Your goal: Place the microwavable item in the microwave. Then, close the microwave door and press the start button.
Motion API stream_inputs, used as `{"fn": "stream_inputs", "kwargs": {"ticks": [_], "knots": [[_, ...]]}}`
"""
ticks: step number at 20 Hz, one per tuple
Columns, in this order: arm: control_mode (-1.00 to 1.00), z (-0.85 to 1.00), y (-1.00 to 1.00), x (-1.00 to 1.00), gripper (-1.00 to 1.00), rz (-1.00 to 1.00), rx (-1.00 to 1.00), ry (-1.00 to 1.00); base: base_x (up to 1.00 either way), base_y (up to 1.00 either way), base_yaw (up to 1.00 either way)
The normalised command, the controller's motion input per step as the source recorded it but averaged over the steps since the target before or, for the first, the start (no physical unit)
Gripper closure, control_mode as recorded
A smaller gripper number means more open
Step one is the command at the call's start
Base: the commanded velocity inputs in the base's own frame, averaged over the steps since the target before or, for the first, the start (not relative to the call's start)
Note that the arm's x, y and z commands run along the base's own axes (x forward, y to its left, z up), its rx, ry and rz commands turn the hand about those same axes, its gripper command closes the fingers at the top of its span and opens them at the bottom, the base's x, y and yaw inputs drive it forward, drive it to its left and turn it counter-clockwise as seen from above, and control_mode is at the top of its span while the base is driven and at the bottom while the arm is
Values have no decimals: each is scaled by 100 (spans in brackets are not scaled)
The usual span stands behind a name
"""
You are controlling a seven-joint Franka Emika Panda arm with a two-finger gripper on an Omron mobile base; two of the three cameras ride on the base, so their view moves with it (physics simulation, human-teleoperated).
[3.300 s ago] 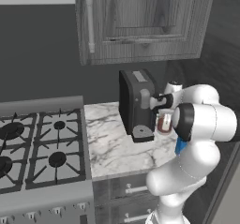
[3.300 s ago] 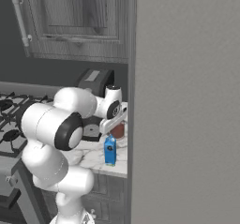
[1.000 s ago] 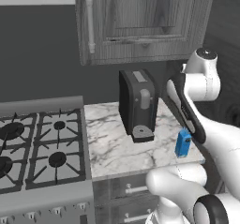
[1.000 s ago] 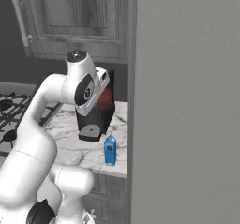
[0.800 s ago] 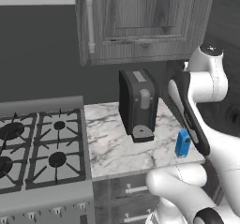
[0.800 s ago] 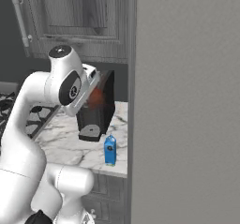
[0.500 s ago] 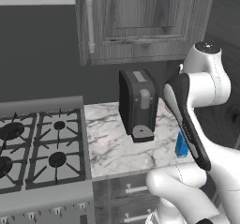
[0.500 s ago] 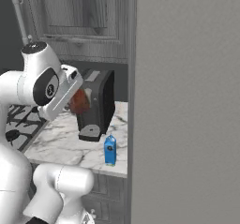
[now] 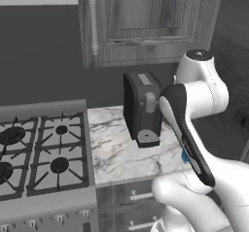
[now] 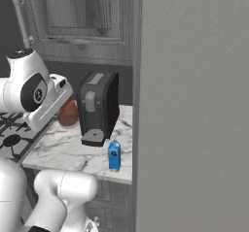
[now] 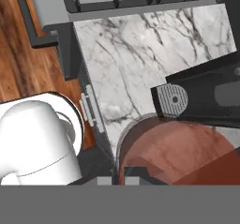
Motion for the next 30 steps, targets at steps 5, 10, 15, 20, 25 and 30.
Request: {"fn": "stream_inputs", "kwargs": {"ticks": [5, 10, 15, 20, 25, 30], "knots": [[-100, -11, 27, -16, 100, 0, 0, 0, 0, 0, 0], [100, -9, 36, -35, 100, 0, 0, 0, -13, 11, 0], [100, 0, 0, 0, 100, 0, 0, 0, -84, 55, -9], [100, 0, 0, 0, 100, 0, 0, 0, -91, 39, -22], [100, 0, 0, 0, 100, 0, 0, 0, -92, 11, -42], [100, 0, 0, 0, 100, 0, 0, 0, -87, 0, -56]]}}
